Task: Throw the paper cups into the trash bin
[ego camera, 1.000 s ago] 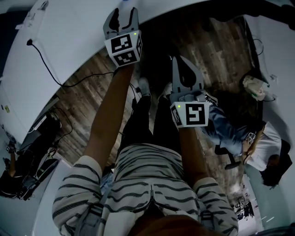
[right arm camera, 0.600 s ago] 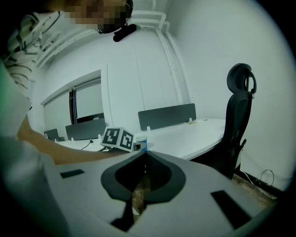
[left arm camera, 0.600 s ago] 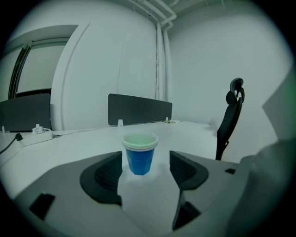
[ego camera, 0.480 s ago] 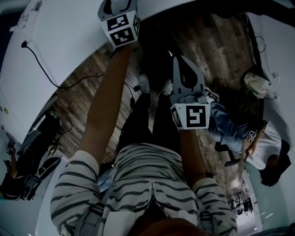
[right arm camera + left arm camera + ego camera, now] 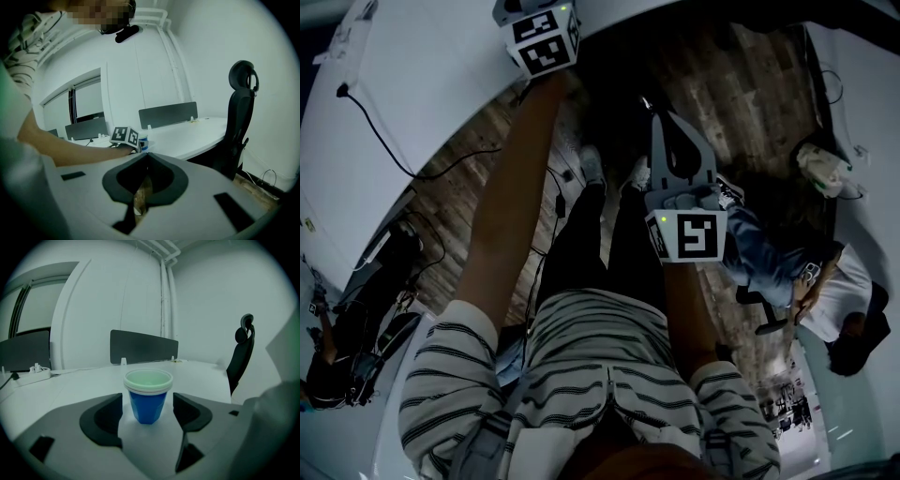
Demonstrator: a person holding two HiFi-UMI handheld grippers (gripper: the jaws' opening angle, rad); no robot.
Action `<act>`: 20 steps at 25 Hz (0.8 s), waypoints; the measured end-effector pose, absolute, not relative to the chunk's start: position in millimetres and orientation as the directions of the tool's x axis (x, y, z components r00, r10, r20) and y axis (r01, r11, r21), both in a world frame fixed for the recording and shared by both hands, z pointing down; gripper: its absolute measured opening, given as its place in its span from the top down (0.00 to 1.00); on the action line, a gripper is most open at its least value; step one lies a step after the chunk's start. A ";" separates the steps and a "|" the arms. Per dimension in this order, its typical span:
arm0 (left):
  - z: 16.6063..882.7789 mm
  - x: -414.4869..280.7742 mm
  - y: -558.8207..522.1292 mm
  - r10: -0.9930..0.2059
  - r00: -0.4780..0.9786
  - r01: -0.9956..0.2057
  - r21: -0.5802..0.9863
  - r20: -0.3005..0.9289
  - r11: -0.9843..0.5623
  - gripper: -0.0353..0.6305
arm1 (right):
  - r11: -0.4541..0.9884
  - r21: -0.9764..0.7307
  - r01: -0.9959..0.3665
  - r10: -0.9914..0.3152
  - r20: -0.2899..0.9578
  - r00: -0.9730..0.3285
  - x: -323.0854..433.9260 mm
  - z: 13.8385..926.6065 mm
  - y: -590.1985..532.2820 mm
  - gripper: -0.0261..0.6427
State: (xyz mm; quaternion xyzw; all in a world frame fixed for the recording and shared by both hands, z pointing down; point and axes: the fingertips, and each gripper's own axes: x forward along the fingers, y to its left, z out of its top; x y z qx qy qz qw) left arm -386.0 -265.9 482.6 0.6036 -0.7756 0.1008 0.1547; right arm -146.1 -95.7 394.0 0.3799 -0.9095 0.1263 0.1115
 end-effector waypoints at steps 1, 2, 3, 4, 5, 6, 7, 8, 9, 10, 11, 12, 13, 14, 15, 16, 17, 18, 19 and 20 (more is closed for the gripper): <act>482.0 -386.2 -268.5 -0.906 -0.222 -0.968 0.031 0.361 0.249 0.45 | 0.680 -0.145 -0.719 -0.662 0.299 -0.687 -146.3 394.4 -95.8 0.94; 482.2 -386.0 -270.4 -0.906 -0.220 -0.968 0.035 0.362 0.248 0.45 | 0.681 -0.145 -0.718 -0.661 0.301 -0.687 -146.0 394.9 -95.6 0.94; 482.8 -386.1 -271.9 -0.906 -0.218 -0.968 0.038 0.363 0.249 0.45 | 0.681 -0.145 -0.718 -0.660 0.302 -0.687 -145.7 395.5 -95.2 0.94; 483.7 -386.7 -273.0 -0.905 -0.219 -0.967 0.040 0.365 0.250 0.45 | 0.680 -0.146 -0.718 -0.660 0.304 -0.687 -145.5 396.1 -94.7 0.94; 484.8 -388.1 -273.8 -0.903 -0.221 -0.967 0.041 0.368 0.253 0.45 | 0.680 -0.147 -0.719 -0.660 0.305 -0.687 -145.6 396.7 -94.3 0.94; 485.6 -389.9 -274.5 -0.901 -0.225 -0.965 0.041 0.371 0.258 0.46 | 0.679 -0.146 -0.719 -0.660 0.306 -0.686 -145.8 397.1 -94.1 0.94; 485.5 -391.3 -275.1 -0.899 -0.228 -0.964 0.042 0.373 0.262 0.48 | 0.678 -0.145 -0.721 -0.661 0.308 -0.684 -145.9 397.6 -94.0 0.94; 485.0 -392.0 -275.6 -0.899 -0.230 -0.964 0.041 0.374 0.264 0.51 | 0.677 -0.143 -0.722 -0.662 0.310 -0.682 -145.4 398.1 -94.0 0.94; 484.2 -391.9 -275.8 -0.899 -0.231 -0.964 0.038 0.372 0.263 0.51 | 0.675 -0.141 -0.724 -0.664 0.311 -0.680 -144.2 398.3 -93.9 0.93; 483.0 -391.4 -275.6 -0.901 -0.230 -0.965 0.034 0.368 0.261 0.52 | 0.674 -0.140 -0.726 -0.666 0.312 -0.678 -142.3 398.1 -94.0 0.94; 481.2 -390.4 -275.3 -0.904 -0.229 -0.966 0.034 0.361 0.258 0.52 | 0.671 -0.139 -0.728 -0.668 0.312 -0.675 -139.9 397.5 -94.0 0.94; 478.8 -388.6 -274.6 -0.908 -0.225 -0.966 0.037 0.352 0.254 0.53 | 0.668 -0.137 -0.731 -0.672 0.311 -0.672 -137.2 396.6 -94.1 0.94; 475.8 -385.9 -273.6 -0.912 -0.219 -0.967 0.044 0.346 0.249 0.53 | 0.665 -0.134 -0.735 -0.676 0.310 -0.668 -134.5 395.7 -94.0 0.94; 472.6 -382.9 -272.2 -0.915 -0.214 -0.968 0.049 0.341 0.244 0.53 | 0.661 -0.132 -0.738 -0.680 0.309 -0.665 -132.0 394.8 -94.0 0.94; 469.3 -380.2 -270.2 -0.918 -0.210 -0.969 0.054 0.338 0.241 0.53 | 0.658 -0.132 -0.742 -0.685 0.306 -0.661 -129.5 393.7 -93.9 0.93; 465.8 -377.8 -267.7 -0.919 -0.207 -0.969 0.058 0.335 0.239 0.53 | 0.654 -0.133 -0.745 -0.689 0.303 -0.659 -127.1 392.2 -93.8 0.94; 461.8 -375.4 -265.4 -0.921 -0.205 -0.970 0.060 0.331 0.237 0.53 | 0.651 -0.134 -0.748 -0.693 0.299 -0.656 -124.7 390.0 -93.6 0.94; 457.3 -372.5 -263.6 -0.924 -0.202 -0.970 0.061 0.325 0.234 0.53 | 0.648 -0.134 -0.750 -0.696 0.296 -0.654 -122.2 387.3 -93.4 0.94; 452.3 -369.2 -262.4 -0.927 -0.198 -0.972 0.062 0.319 0.229 0.53 | 0.645 -0.134 -0.752 -0.700 0.292 -0.652 -119.8 384.3 -93.1 0.94; 446.9 -365.8 -261.0 -0.930 -0.193 -0.973 0.064 0.313 0.224 0.53 | 0.643 -0.133 -0.754 -0.703 0.289 -0.650 -117.5 381.3 -92.5 0.94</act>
